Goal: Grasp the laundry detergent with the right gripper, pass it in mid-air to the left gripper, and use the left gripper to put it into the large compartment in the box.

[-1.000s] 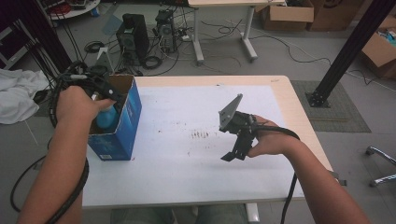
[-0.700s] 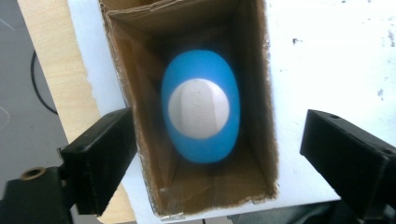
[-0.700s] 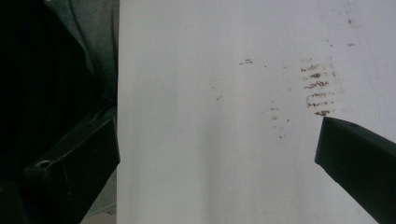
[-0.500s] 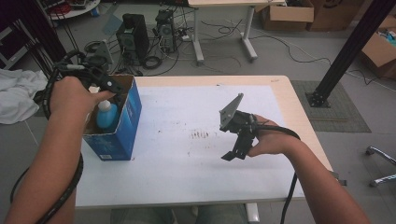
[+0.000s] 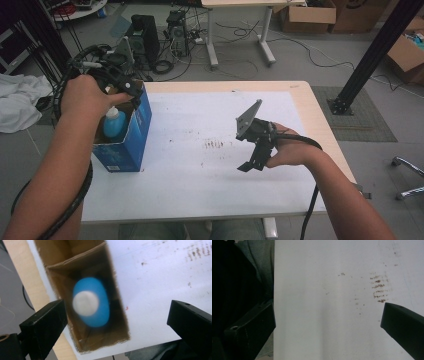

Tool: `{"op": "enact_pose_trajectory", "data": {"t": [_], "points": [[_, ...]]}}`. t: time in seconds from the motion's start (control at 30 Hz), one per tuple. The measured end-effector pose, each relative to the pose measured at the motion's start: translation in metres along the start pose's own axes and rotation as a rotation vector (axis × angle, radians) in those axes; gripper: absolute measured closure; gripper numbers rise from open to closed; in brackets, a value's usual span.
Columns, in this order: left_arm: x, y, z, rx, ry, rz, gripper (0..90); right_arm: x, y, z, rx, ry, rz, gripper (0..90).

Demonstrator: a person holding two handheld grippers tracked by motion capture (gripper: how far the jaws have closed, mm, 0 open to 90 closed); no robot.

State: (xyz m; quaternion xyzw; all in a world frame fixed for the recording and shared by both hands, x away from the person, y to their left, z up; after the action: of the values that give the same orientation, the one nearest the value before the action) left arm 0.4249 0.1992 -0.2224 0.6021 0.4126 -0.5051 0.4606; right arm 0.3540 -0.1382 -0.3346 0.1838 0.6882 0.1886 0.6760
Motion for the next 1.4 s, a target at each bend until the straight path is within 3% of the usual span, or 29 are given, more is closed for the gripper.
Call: {"op": "enact_pose_trajectory", "data": {"t": [0.17, 0.37, 0.57, 0.63, 0.67, 0.7, 0.83, 0.87, 0.9, 1.03, 1.07, 1.1, 1.27, 1.4], "points": [[-0.004, 0.004, 0.011, 0.042, -0.019, 0.000, 0.4, -0.002, -0.001, 0.000, 0.004, -0.003, 0.005, 0.0], [-0.002, 0.008, 0.031, 0.147, -0.074, -0.013, 0.2, -0.002, -0.002, 0.001, 0.013, -0.002, 0.000, 0.0], [0.009, 0.005, 0.058, 0.368, -0.151, -0.066, 0.2, -0.001, -0.003, 0.003, 0.017, 0.002, -0.009, 0.0], [0.011, 0.003, 0.067, 0.426, -0.174, -0.067, 0.1, 0.000, -0.003, 0.004, 0.022, 0.004, -0.014, 0.0], [0.011, 0.003, 0.067, 0.426, -0.174, -0.067, 0.1, 0.001, -0.003, 0.004, 0.024, 0.005, -0.017, 0.0], [0.013, 0.001, 0.076, 0.521, -0.190, -0.059, 0.1, 0.001, -0.003, 0.004, 0.021, 0.005, -0.017, 0.0], [0.015, -0.007, 0.088, 0.676, -0.227, -0.076, 0.1, 0.001, -0.004, 0.004, 0.029, 0.005, -0.028, 0.0], [0.015, -0.007, 0.088, 0.676, -0.227, -0.076, 0.1, 0.001, -0.004, 0.004, 0.029, 0.005, -0.028, 0.0], [0.016, -0.011, 0.092, 0.731, -0.244, -0.088, 0.1, 0.002, -0.005, 0.004, 0.034, 0.005, -0.035, 0.0], [0.017, -0.019, 0.099, 0.832, -0.279, -0.096, 0.1, 0.001, -0.004, 0.003, 0.039, 0.000, -0.037, 0.0], [0.017, -0.019, 0.099, 0.832, -0.279, -0.096, 0.1, 0.001, -0.004, 0.003, 0.039, 0.000, -0.037, 0.0], [0.019, -0.023, 0.103, 0.886, -0.284, -0.107, 0.1, 0.001, -0.003, 0.001, 0.040, -0.002, -0.036, 0.0], [0.022, -0.030, 0.109, 0.982, -0.291, -0.127, 0.1, 0.000, 0.000, 0.002, 0.039, -0.009, -0.045, 0.0], [0.023, -0.032, 0.112, 1.023, -0.292, -0.135, 0.1, -0.001, 0.003, 0.003, 0.031, -0.006, -0.050, 0.0]]}}
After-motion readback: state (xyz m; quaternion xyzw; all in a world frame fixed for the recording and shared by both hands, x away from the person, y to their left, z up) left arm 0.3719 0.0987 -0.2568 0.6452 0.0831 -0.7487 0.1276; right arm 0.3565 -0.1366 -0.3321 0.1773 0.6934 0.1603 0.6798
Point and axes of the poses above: each handheld gripper's, and its own axes: x roughly forward along the jaws, y roughly out of its top, z roughly to its right, the point moved 4 cm from there along x, roughly forward along the jaws, and after that the axes turned 3 degrees about -x, right-handed, at the moved point
